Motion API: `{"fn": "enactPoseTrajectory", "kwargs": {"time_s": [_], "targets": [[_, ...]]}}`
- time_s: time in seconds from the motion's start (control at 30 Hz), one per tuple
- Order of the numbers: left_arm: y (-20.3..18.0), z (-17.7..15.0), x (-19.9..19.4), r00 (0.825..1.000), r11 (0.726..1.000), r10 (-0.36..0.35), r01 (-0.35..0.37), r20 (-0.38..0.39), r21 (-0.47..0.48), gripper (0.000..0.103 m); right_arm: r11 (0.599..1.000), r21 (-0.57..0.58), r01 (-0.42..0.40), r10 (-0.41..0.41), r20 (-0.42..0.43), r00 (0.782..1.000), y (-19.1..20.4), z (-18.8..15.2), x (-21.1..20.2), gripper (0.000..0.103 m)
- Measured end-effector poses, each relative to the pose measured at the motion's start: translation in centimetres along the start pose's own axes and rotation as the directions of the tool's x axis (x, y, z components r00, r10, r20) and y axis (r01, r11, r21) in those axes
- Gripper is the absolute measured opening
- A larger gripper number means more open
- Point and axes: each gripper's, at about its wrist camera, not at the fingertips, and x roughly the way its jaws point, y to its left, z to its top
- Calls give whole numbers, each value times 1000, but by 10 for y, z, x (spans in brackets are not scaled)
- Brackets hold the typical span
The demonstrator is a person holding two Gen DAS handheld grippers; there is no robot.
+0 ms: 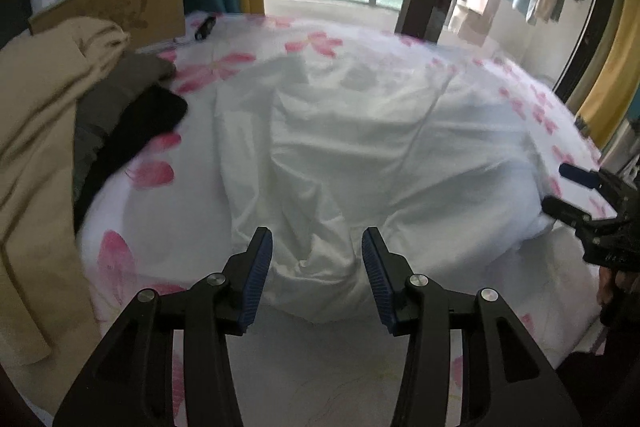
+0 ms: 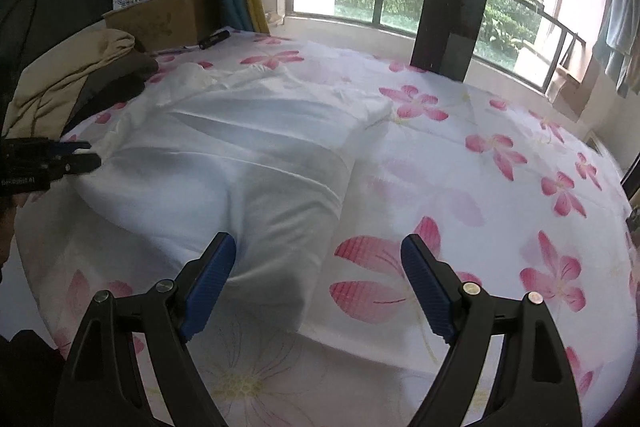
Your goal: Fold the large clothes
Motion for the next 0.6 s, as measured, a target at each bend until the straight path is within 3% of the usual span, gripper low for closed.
{"fn": "enactPoseTrajectory", "kwargs": {"time_s": [0.2,0.6], "targets": [[16,21,-8,998,997,0,5,65,-79,50,1000,11,-13,13,26,1000,-9,12,-9,85],[49,58,47,1000,990,-13,11,-13,-143,61,984,163,-70,66,30,997,-51,46,9,85]]}}
